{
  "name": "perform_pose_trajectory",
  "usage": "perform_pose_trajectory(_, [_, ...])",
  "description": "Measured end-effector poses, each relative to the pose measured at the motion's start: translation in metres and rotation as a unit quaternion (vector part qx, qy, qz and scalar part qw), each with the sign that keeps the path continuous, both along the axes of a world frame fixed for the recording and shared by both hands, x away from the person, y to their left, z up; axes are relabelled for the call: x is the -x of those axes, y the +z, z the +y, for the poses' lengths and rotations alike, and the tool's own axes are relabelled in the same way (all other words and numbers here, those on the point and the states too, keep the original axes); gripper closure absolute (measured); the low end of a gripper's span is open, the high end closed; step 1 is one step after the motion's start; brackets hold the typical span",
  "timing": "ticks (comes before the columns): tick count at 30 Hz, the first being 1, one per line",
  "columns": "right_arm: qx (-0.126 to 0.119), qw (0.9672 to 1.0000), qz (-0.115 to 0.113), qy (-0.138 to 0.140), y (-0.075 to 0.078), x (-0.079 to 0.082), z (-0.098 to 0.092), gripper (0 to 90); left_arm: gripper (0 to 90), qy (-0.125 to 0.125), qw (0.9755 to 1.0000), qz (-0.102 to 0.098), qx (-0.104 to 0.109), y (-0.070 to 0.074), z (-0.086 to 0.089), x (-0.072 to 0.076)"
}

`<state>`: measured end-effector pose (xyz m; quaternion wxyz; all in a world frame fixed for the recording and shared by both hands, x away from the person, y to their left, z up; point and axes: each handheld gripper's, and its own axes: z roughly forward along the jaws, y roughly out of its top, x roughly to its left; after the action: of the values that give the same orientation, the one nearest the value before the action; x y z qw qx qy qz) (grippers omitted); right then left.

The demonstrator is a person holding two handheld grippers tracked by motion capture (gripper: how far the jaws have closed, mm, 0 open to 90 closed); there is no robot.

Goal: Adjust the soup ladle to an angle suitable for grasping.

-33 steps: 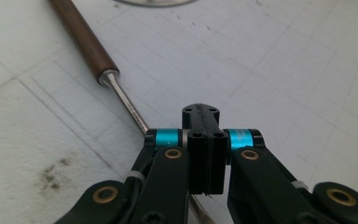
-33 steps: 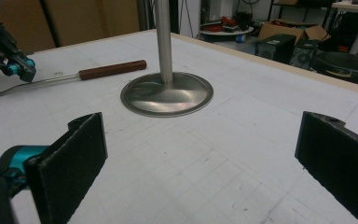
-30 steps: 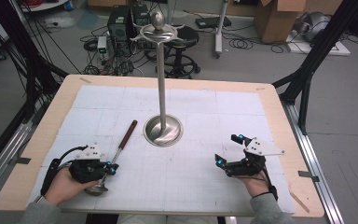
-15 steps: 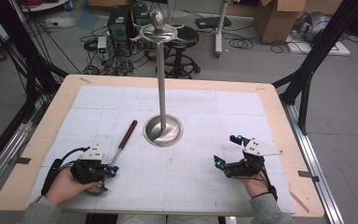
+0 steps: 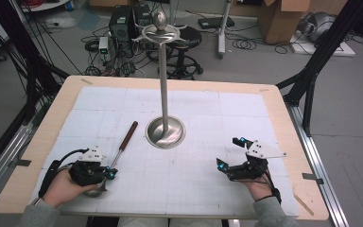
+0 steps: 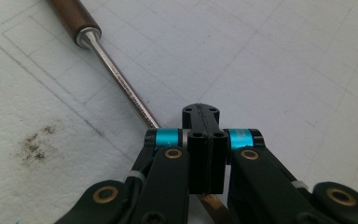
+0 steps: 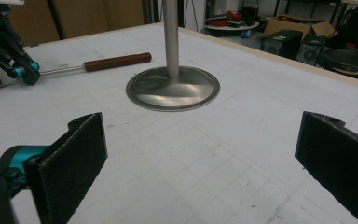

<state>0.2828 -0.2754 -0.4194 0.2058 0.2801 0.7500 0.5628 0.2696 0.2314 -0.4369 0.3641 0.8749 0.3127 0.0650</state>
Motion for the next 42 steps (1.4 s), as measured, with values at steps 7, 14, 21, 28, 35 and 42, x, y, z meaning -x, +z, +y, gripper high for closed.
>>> perform_pose_trajectory(7, [0.002, 1.0000, 0.000, 0.002, 0.000, 0.000, 0.001, 1.0, 89.8, 0.003, 1.0000, 0.008, 0.002, 0.000, 0.013, 0.001])
perform_pose_trajectory(14, [0.002, 1.0000, 0.001, 0.002, 0.000, 0.000, 0.001, 1.0, 89.8, 0.005, 0.9999, 0.010, 0.002, 0.000, 0.026, 0.001])
perform_pose_trajectory(21, [0.001, 1.0000, 0.002, 0.003, 0.000, 0.001, 0.001, 1.0, 89.8, 0.012, 0.9997, 0.017, 0.010, -0.001, 0.045, 0.003])
perform_pose_trajectory(28, [0.004, 1.0000, 0.002, 0.003, -0.001, 0.000, 0.001, 1.0, 89.8, 0.024, 0.9982, 0.035, 0.043, -0.004, 0.069, 0.004])
perform_pose_trajectory(35, [0.007, 1.0000, 0.002, 0.004, -0.001, 0.000, 0.001, 1.1, 89.8, 0.030, 0.9968, 0.013, 0.073, 0.004, 0.063, 0.000])
perform_pose_trajectory(42, [0.008, 1.0000, 0.003, 0.004, -0.001, 0.000, 0.002, 1.0, 89.8, 0.099, 0.9918, -0.033, 0.074, 0.012, 0.067, -0.018])
